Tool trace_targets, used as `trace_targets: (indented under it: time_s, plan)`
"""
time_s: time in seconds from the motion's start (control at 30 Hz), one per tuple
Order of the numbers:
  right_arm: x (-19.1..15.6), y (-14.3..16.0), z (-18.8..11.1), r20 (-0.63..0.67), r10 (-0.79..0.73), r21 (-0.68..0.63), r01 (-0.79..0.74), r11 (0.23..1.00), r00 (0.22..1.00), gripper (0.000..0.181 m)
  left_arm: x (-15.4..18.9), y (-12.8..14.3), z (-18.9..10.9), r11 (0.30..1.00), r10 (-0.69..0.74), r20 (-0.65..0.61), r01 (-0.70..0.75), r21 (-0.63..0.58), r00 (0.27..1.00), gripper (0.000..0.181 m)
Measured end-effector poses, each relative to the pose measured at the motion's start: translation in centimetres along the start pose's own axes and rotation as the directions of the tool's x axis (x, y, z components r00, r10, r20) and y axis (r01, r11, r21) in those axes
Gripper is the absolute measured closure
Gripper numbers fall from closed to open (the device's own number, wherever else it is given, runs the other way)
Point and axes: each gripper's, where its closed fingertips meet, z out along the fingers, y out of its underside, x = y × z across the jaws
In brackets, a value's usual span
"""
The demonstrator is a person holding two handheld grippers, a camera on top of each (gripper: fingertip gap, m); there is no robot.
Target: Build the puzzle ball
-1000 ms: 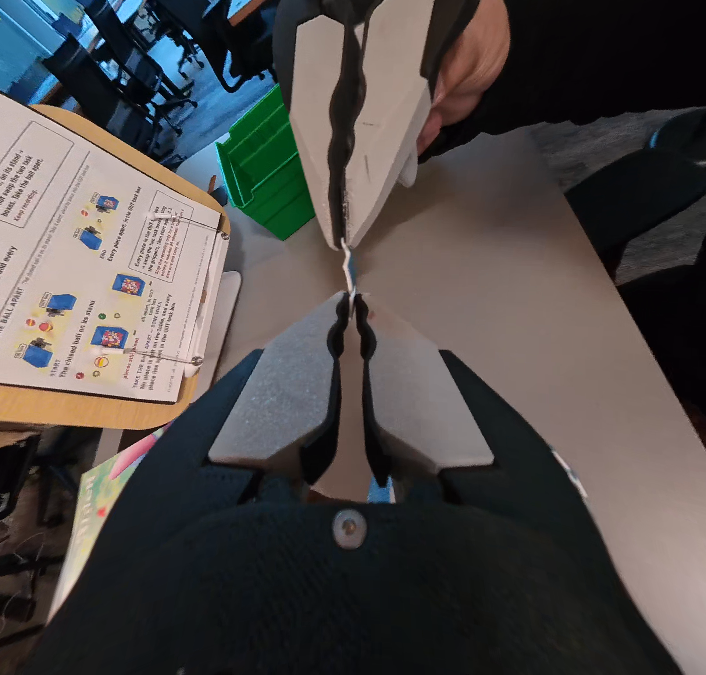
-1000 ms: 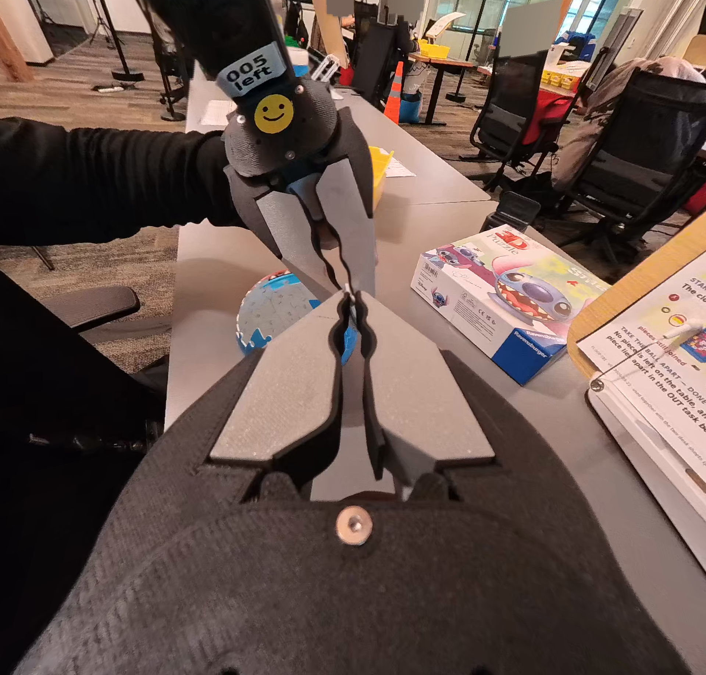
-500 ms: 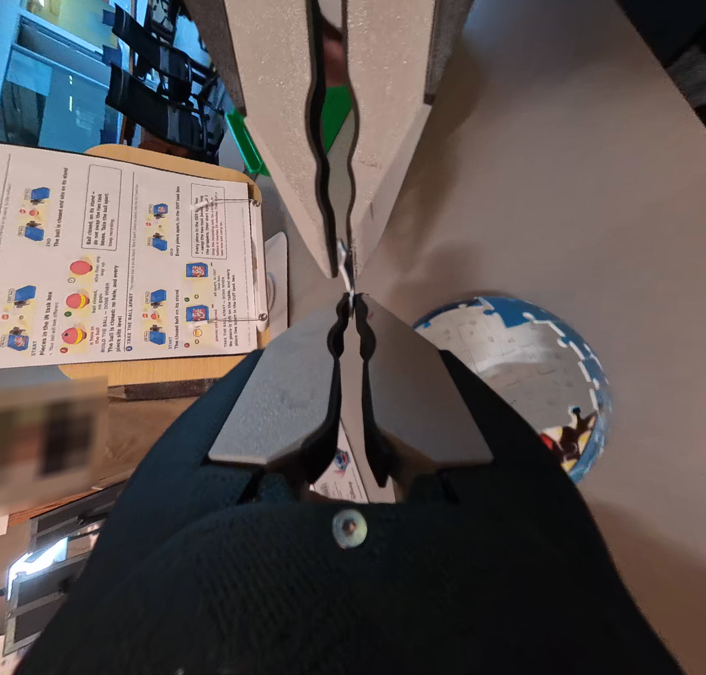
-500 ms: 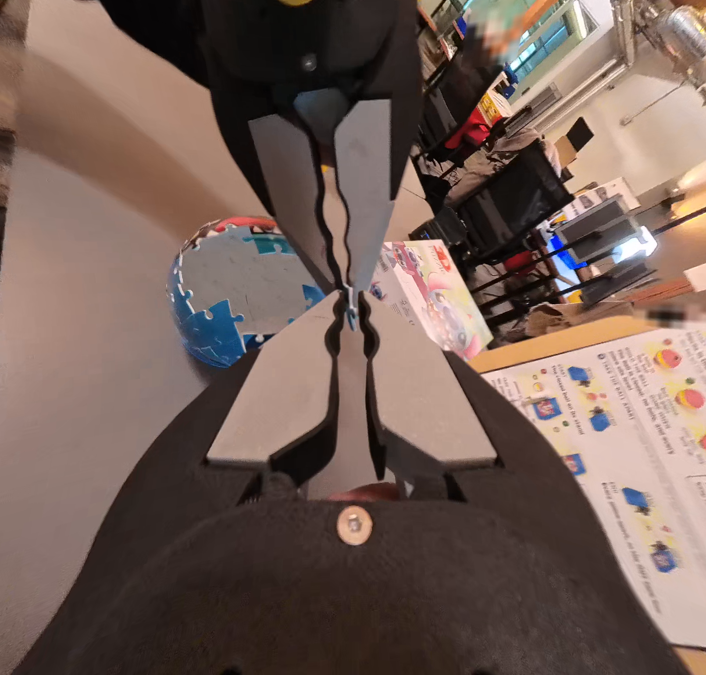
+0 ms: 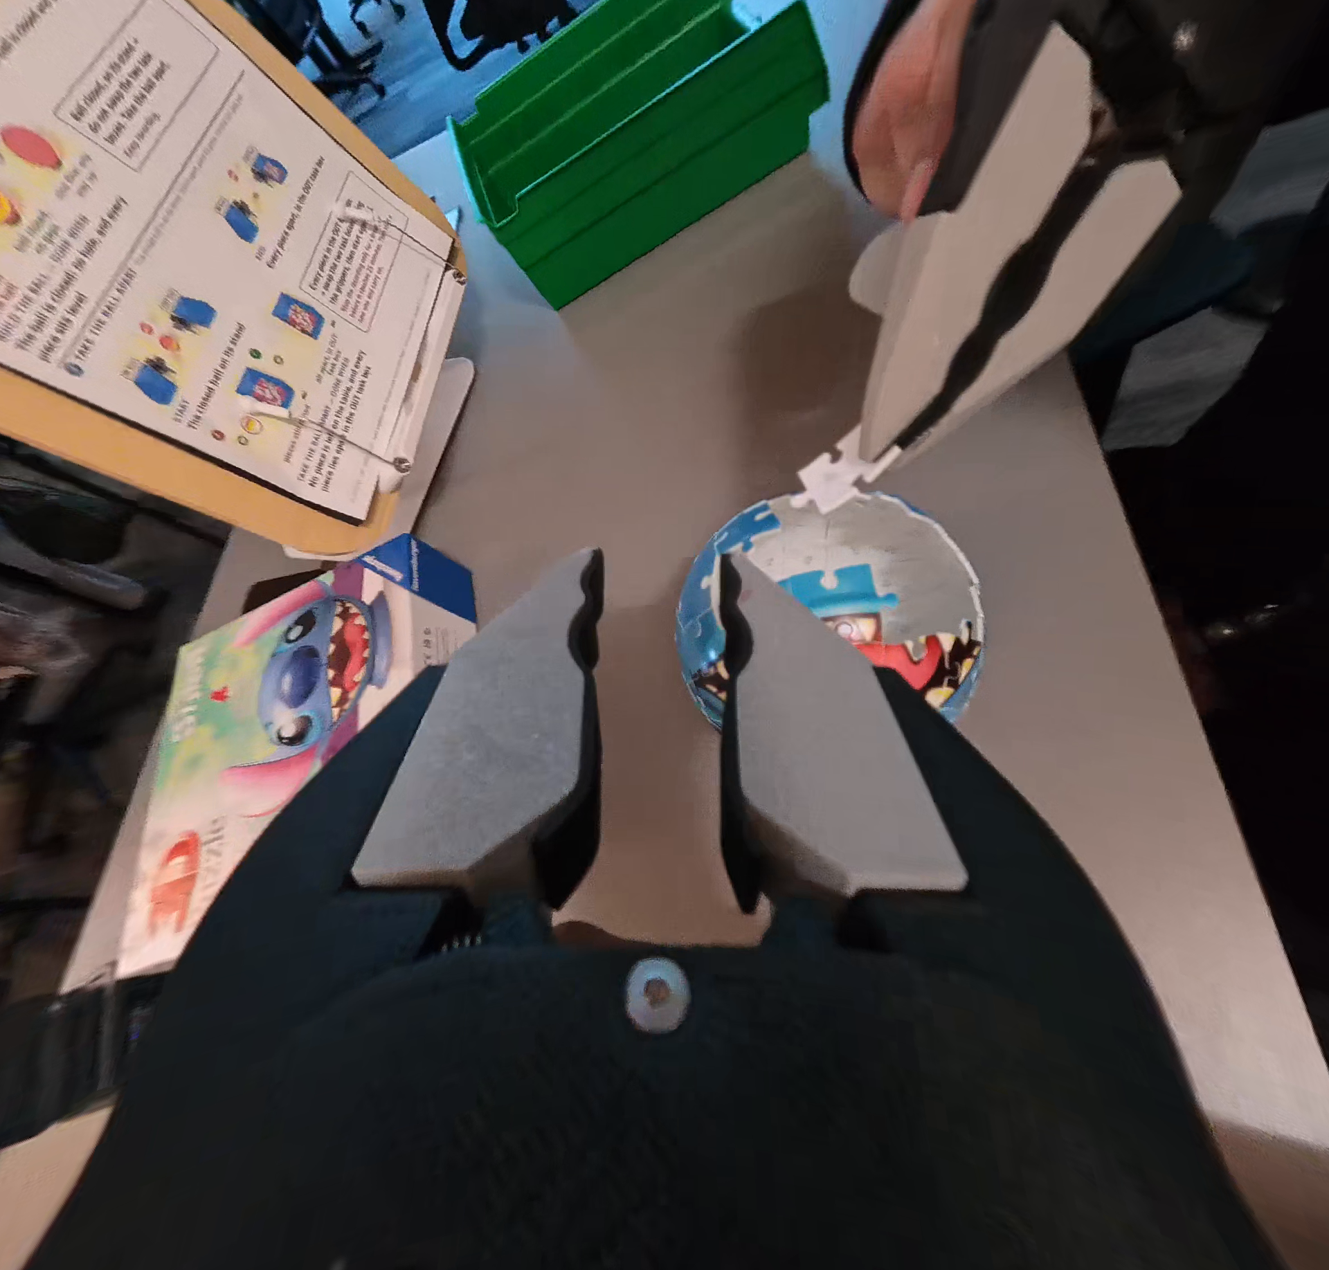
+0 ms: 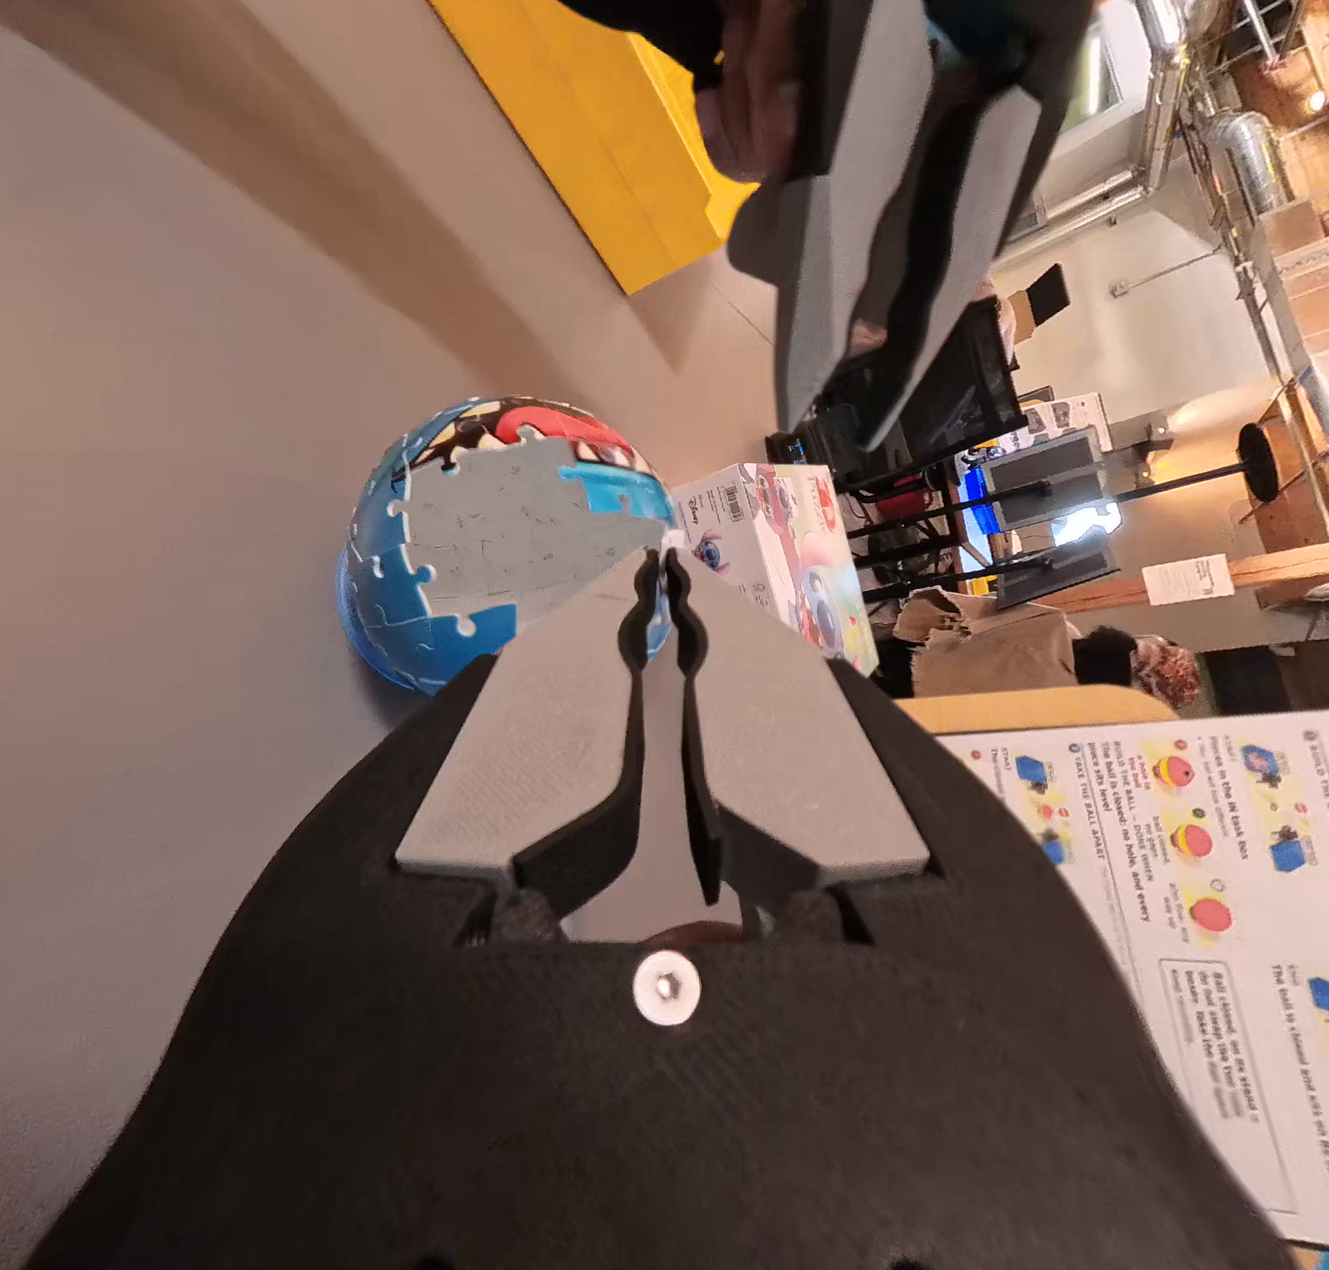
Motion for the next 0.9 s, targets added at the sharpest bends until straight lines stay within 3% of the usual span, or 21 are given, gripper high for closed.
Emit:
trace_targets:
  time_s: [0.17,0.37,0.47,0.73,0.9]
  plan:
    - [-1.3,-0.1,1.3,0.012,-0.069,-0.047,0.07,0.996,0.998,0.181,-0.8,0.6,0.3,0.994,-0.077,-0.07,0.082,0.07,0.995,0.154]
    - [-1.1,0.2,1.8,0.011,-0.106,-0.077,0.107,0.991,0.994,0.181,0.1,2.3,1.8,0.996,-0.088,-0.189,0.091,0.009,0.978,0.153]
    - [-1.6,0.0,1.6,0.089,-0.044,-0.026,0.047,0.999,0.995,0.181,0.5,2.7,2.0,0.996,-0.092,-0.24,0.093,-0.008,0.966,0.153]
    - [-1.6,0.7,0.7,0.144,0.052,-0.041,-0.046,0.998,0.988,0.181,0.1,2.4,2.2,0.999,-0.052,-0.229,0.054,0.0,0.972,0.152]
    - [-2.3,0.9,1.6,0.129,-0.001,-0.082,0.011,0.997,0.992,0.181,0.0,3.3,2.7,0.999,-0.047,-0.229,0.042,-0.026,0.972,0.152]
